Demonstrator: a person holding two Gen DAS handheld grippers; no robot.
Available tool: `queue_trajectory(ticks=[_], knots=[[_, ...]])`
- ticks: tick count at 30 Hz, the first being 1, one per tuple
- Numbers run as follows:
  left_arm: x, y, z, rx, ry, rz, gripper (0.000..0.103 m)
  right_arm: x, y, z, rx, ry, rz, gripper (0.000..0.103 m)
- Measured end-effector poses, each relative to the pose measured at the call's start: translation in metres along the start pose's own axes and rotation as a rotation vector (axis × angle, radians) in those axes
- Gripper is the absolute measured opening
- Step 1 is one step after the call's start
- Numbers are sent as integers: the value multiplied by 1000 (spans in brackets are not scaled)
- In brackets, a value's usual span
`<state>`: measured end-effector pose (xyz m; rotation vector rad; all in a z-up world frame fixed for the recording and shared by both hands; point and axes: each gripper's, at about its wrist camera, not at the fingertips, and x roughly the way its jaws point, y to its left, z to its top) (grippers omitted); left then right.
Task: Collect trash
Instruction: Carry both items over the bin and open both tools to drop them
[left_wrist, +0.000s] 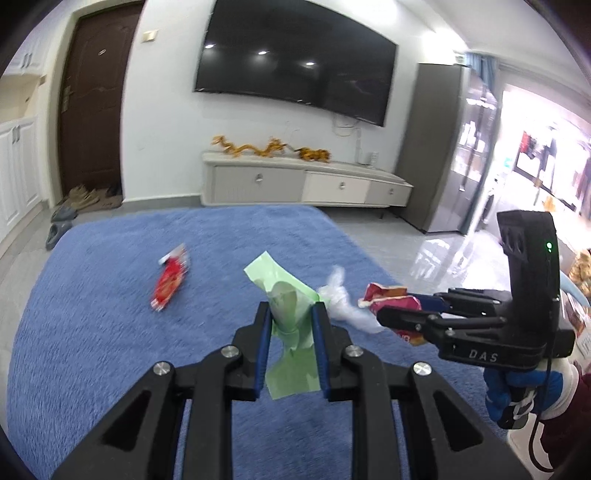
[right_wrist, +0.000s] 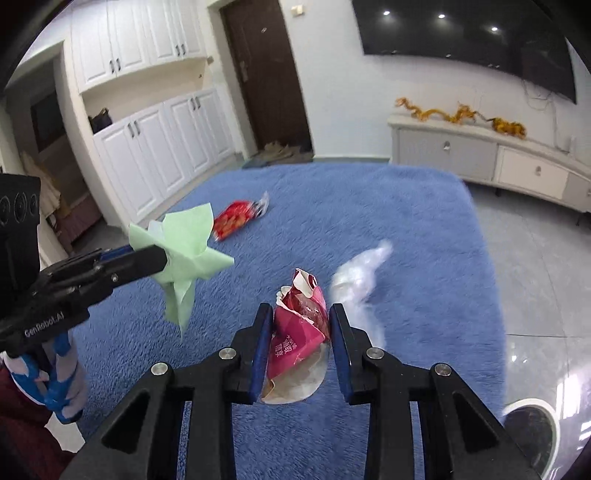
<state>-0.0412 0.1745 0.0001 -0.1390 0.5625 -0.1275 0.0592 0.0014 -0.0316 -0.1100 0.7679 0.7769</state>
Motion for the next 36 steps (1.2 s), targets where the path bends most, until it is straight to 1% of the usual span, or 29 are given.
queue_trajectory(ticks=[5,8,11,13,14,17,19,23,26,28,32,34,35,36], knots=[[10,-44,18,85,0,-98,21,-43,-31,-8,77,-75,-82,31],[24,-81,29,148,9,-174,21,-74,-61,-21,145,-113,-163,31],[42,-121,38,213,30,-245,21,-111,-97,-42,229,-149,-251,31],[61,-154,41,251,64,-302,21,-131,-119,-59,287,-160,-311,31],[67,-165,40,263,79,-319,21,-140,-132,-69,322,-163,-339,32],[97,-210,36,326,135,-365,21,-162,-170,-102,437,-171,-394,32],[120,-241,31,360,187,-395,21,-171,-195,-125,516,-174,-422,32],[157,-285,20,415,267,-421,21,-172,-237,-162,631,-159,-434,32],[187,-313,10,434,336,-435,21,-158,-264,-185,707,-138,-434,33],[206,-325,0,433,384,-442,24,-150,-278,-199,750,-123,-430,34],[233,-340,-15,424,456,-451,24,-132,-302,-220,810,-84,-429,34],[245,-344,-21,411,494,-459,27,-127,-312,-233,840,-74,-428,39],[250,-345,-22,403,518,-470,28,-126,-314,-239,852,-71,-429,44],[254,-346,-23,395,535,-482,29,-125,-317,-243,865,-70,-430,47]])
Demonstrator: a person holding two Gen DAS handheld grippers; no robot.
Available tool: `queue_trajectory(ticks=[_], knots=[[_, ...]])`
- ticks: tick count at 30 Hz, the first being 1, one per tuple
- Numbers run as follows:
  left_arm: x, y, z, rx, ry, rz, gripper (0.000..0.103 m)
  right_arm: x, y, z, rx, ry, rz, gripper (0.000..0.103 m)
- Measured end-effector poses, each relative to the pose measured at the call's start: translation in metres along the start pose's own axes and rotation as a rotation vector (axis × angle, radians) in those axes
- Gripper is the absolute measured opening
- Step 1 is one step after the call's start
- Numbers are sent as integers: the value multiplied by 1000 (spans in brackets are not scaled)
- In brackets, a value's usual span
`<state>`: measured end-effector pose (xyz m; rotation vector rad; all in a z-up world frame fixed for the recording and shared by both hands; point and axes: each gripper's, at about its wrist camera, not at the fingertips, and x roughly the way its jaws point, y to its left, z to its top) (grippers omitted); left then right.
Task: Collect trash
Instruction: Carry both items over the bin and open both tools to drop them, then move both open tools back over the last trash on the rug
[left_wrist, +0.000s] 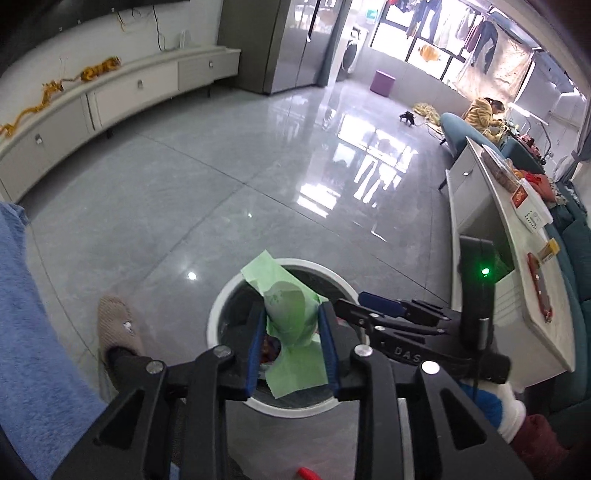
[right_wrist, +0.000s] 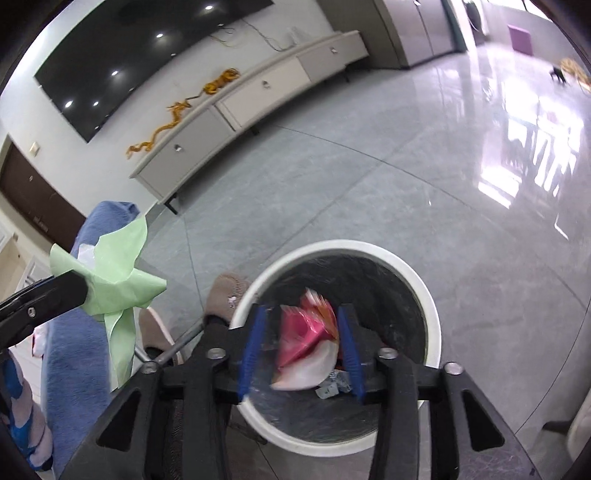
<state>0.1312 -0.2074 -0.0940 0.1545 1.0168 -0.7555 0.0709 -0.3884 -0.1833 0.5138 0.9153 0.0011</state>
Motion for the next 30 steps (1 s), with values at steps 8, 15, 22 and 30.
queue_trajectory(ticks=[8,15,22,30], knots=[[14,9,4,-47,40,-37,54,21,-19,-4,56,31,-42,50],[4,7,4,-58,8,-3,54,17,-23,-10,75,27,-56,50],[-31,7,-3,-67,-109,91,54,-8,-11,-4,47,-17,-74,50],[-104,13,-26,-41,-297,229,54,-50,37,11,-55,-101,-51,50]])
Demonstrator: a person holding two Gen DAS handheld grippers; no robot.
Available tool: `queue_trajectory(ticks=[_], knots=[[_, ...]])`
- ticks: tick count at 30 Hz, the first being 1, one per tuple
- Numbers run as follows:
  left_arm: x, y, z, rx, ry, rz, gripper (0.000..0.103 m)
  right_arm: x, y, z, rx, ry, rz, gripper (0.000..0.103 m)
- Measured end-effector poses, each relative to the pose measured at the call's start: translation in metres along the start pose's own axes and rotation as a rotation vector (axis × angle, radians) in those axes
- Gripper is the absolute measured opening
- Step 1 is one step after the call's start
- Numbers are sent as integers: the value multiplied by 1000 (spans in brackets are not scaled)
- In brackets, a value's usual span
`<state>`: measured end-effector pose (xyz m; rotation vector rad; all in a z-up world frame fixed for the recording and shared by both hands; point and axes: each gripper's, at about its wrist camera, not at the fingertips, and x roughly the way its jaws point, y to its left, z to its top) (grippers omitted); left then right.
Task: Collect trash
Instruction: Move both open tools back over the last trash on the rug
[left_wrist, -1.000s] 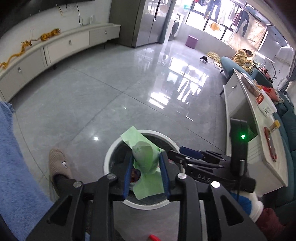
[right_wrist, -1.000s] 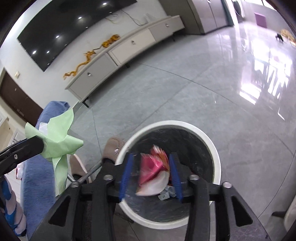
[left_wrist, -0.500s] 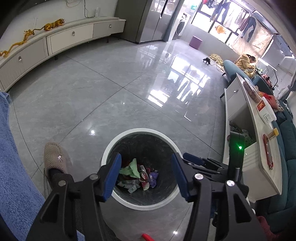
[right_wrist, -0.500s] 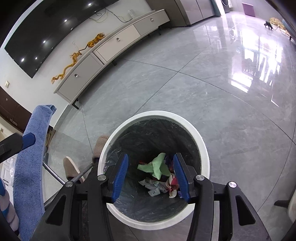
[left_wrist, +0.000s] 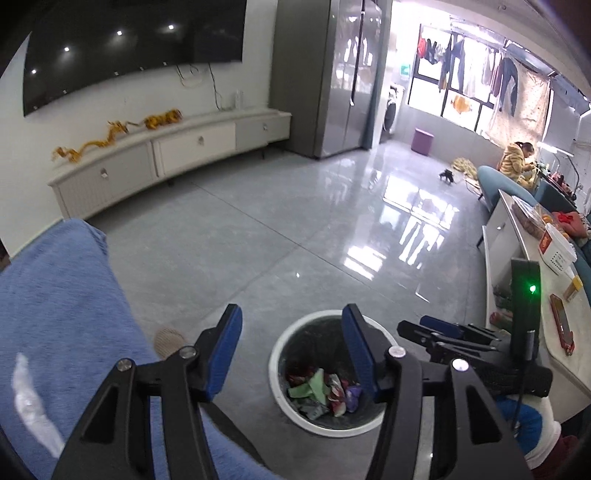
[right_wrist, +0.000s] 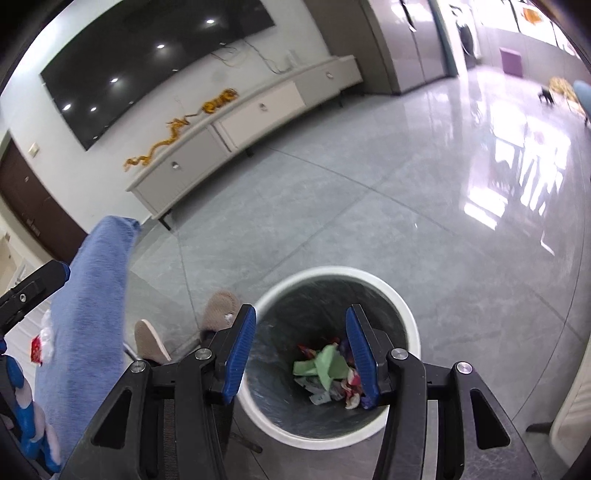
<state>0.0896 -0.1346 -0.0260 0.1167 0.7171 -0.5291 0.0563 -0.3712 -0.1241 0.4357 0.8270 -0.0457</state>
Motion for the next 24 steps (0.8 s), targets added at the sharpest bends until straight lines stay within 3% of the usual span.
queue_trajectory(ticks=[9,14,24], knots=[[-84,38,-19,-41,-112,177,55,-44,81,11,-150,-75,66,55],[-123,67,-35,-106,-167,260,67,-68,129,12,-246,-112,99,57],[-179,105,-61,-207,-281,361,70,-100,202,-1,-384,-158,146,62]])
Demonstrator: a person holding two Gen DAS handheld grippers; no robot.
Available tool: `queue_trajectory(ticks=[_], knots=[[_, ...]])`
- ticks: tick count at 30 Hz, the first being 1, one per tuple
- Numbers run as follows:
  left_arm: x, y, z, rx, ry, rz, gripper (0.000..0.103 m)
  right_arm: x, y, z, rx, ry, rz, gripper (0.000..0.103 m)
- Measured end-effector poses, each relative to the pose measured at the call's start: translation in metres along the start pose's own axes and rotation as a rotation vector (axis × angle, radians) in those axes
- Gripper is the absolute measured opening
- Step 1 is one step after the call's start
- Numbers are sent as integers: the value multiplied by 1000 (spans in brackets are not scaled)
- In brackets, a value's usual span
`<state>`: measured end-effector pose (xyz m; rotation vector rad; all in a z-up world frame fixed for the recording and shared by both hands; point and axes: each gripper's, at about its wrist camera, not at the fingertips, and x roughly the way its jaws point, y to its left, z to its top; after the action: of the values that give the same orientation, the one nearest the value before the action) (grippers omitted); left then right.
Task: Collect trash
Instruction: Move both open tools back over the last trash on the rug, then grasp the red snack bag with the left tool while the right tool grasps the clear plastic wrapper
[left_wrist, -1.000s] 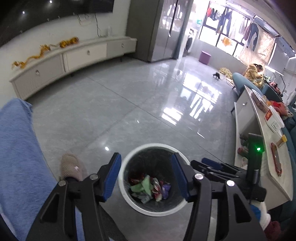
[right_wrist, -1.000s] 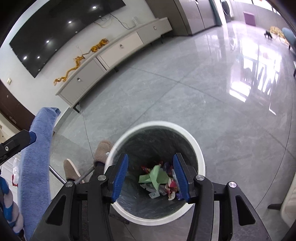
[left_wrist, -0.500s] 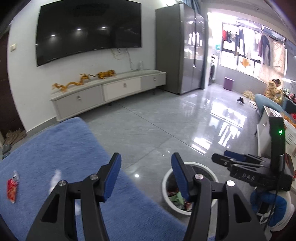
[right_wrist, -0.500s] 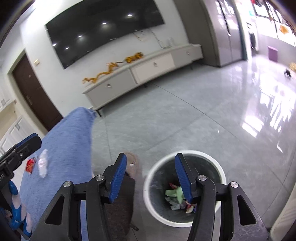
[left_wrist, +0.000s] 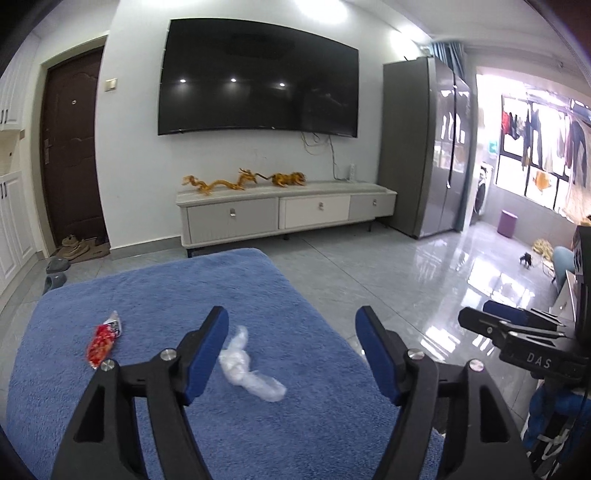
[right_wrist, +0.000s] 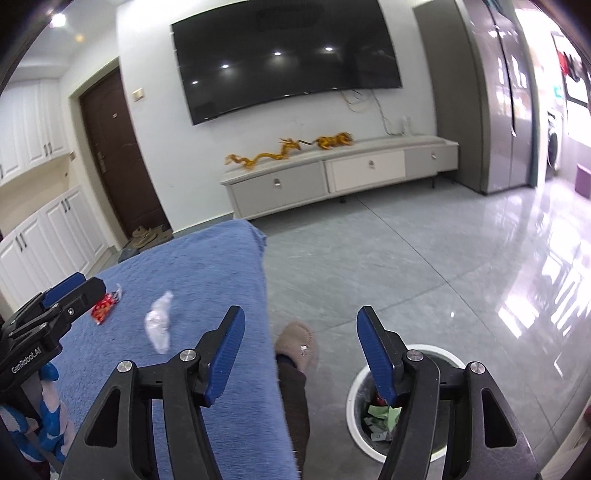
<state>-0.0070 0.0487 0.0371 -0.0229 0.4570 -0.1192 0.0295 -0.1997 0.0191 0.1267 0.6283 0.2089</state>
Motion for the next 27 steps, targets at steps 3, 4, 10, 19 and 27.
queue_trajectory(ticks=[3,4,10,19,27], knots=[[-9,11,0,-20,-29,23,70,-6,17,3,-32,-10,12,62],[-13,15,0,-26,-41,33,70,-8,25,3,-44,-15,17,62],[-32,35,-3,-44,-92,85,70,-15,54,8,-98,-36,44,63],[-19,77,-18,-74,6,187,70,-4,90,6,-141,-20,110,66],[9,155,-55,-181,137,279,70,56,128,-17,-181,112,177,66]])
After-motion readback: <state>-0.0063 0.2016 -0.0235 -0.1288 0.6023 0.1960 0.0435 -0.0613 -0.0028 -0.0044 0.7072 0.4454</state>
